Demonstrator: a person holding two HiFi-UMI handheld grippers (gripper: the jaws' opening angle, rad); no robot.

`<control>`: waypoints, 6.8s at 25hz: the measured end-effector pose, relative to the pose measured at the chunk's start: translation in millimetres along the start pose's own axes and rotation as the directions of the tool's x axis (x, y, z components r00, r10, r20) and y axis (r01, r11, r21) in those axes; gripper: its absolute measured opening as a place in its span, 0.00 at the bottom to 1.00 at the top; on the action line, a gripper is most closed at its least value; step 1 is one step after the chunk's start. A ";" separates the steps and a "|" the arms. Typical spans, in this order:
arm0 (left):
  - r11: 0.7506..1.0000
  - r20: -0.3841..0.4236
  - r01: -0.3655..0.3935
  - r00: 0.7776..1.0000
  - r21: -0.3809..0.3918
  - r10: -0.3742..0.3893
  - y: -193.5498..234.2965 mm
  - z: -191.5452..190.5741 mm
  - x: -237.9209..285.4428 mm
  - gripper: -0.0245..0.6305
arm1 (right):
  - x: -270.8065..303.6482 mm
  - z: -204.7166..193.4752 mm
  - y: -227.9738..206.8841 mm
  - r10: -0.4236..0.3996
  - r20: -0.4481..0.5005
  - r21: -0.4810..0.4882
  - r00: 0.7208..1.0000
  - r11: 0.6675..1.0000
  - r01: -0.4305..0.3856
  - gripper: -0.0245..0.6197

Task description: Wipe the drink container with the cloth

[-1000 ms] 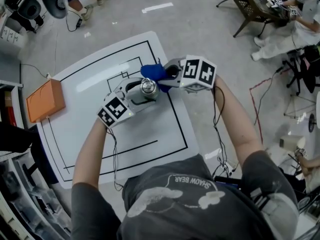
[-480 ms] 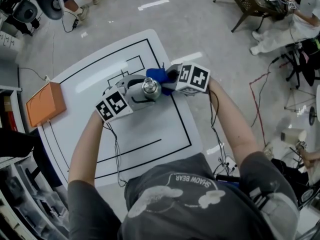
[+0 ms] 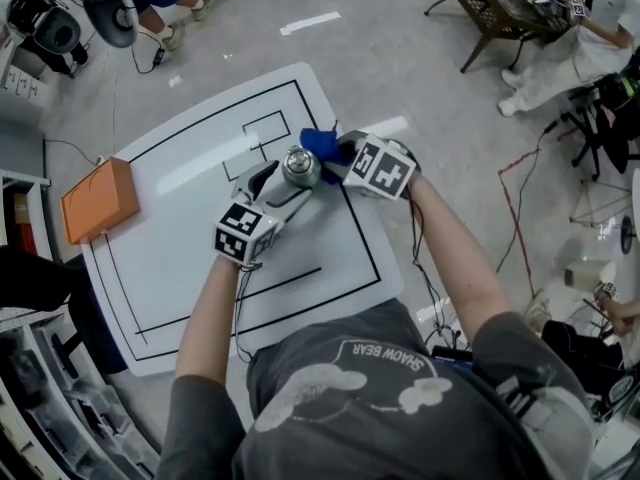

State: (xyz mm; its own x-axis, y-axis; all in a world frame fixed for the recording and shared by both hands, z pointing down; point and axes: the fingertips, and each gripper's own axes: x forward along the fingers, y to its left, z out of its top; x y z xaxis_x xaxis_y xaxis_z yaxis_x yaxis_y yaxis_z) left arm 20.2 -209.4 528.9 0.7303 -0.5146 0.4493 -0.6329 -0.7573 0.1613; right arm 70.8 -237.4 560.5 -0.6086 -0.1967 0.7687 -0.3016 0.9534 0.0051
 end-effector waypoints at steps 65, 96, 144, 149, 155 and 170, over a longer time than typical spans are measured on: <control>0.916 -0.117 0.368 0.928 0.160 -0.353 -4.3 9.1 9.8 0.55 | 26.5 1.1 3.9 0.228 -0.161 -0.243 0.960 0.934 -0.262 0.10; 0.742 0.018 -0.631 0.759 -0.229 0.651 -1.1 23.1 -2.7 0.55 | -40.1 -20.6 17.2 -0.118 0.030 -0.039 0.993 0.992 0.119 0.11; 0.923 -0.021 0.264 0.963 0.279 -0.269 -9.8 11.9 -6.4 0.55 | 19.8 52.0 6.2 0.258 -0.087 -0.334 0.962 0.902 -0.272 0.10; 0.961 0.017 0.215 0.975 0.175 -0.221 -6.3 8.4 -8.5 0.55 | 40.5 22.3 10.3 0.243 -0.170 -0.348 0.955 0.892 -0.289 0.10; 0.990 0.060 0.074 0.995 0.121 -0.082 -1.2 7.9 -13.4 0.55 | 36.0 22.2 9.1 0.225 -0.124 -0.335 0.966 0.907 -0.254 0.10; 0.783 0.046 -0.558 0.806 -0.273 0.590 -8.6 6.4 -26.9 0.55 | -22.0 9.9 9.1 0.093 0.034 -0.247 0.995 0.966 -0.082 0.10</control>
State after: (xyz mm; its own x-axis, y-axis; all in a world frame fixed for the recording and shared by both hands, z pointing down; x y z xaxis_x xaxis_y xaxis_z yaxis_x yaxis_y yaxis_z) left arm 7.7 -191.6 509.9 0.2266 -0.8802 0.4170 -0.9738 -0.1959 0.1158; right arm 74.2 -226.7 537.3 -0.6587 -0.1146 0.7436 -0.0600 0.9932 0.1000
